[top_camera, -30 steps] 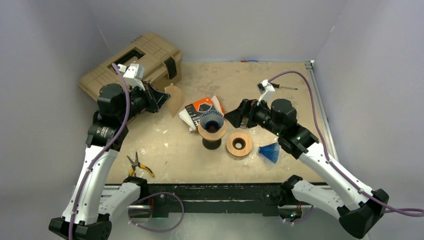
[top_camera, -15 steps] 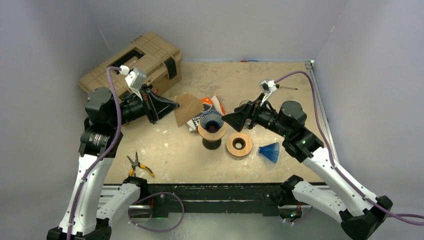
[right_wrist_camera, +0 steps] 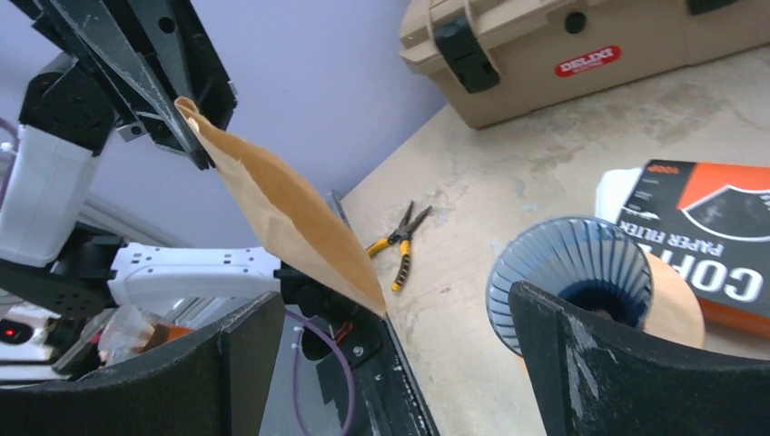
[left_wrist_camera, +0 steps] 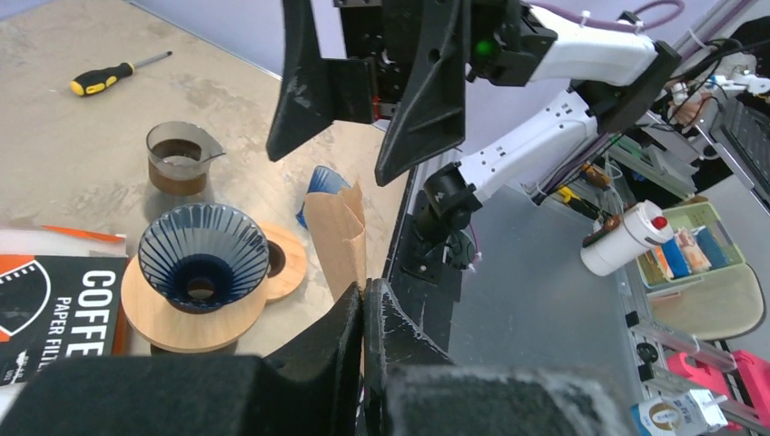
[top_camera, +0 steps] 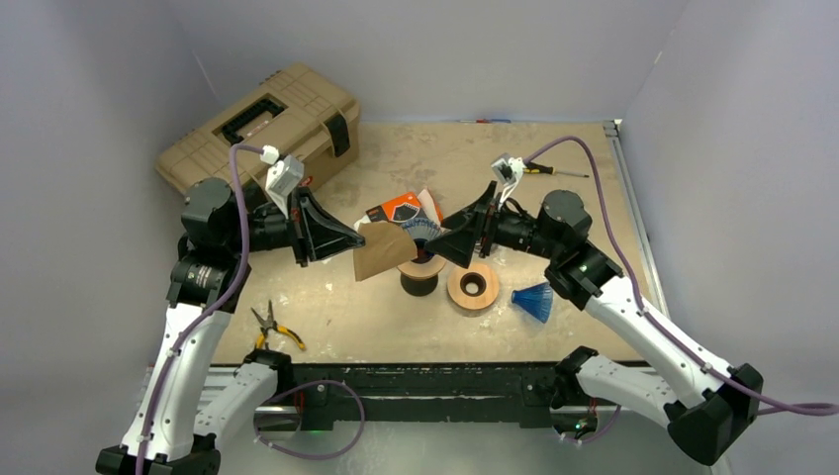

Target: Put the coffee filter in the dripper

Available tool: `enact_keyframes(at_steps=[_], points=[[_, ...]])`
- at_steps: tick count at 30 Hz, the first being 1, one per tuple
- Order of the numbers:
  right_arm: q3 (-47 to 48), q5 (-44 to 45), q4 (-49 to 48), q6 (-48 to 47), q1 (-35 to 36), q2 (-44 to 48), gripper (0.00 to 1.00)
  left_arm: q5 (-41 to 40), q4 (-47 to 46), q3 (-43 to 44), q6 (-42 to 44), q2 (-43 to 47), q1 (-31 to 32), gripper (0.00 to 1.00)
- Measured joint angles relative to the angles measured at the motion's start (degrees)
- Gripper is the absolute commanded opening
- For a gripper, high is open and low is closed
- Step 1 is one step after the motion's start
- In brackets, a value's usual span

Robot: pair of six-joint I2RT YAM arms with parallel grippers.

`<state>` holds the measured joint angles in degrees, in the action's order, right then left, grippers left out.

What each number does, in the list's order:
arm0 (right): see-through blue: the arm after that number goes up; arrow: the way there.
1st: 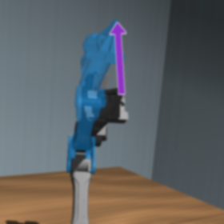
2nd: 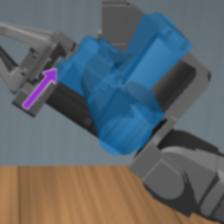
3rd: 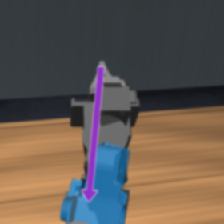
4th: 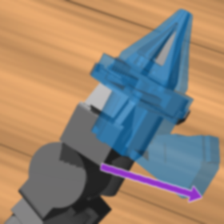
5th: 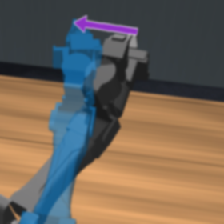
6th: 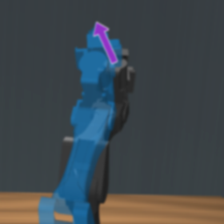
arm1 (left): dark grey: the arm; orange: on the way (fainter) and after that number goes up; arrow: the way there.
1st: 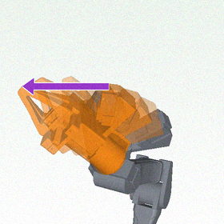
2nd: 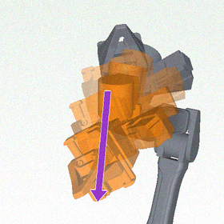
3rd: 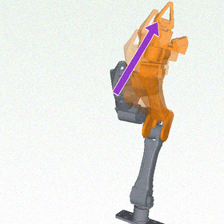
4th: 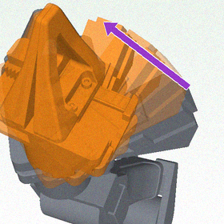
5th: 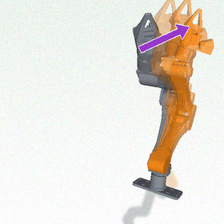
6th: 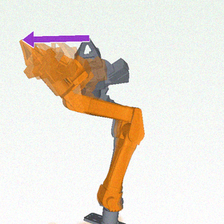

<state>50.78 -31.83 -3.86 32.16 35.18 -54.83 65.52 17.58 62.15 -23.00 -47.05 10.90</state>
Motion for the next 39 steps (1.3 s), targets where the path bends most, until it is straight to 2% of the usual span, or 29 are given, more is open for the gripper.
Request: enact_keyframes(at_steps=[6,12,39], points=[[1.27,-6.78,-3.08,0.22,0.00,-4.90,0.99,1.90,-0.37,-0.92,-0.02,1.55,0.00,0.00],[2.16,-9.79,-4.52,0.50,0.00,-6.78,0.99,2.23,-0.72,-1.57,-0.24,2.49,0.00,0.00],[6.99,-8.50,-3.34,1.33,0.00,-12.26,0.96,2.29,-0.83,-1.97,-0.44,1.46,0.00,0.00]])
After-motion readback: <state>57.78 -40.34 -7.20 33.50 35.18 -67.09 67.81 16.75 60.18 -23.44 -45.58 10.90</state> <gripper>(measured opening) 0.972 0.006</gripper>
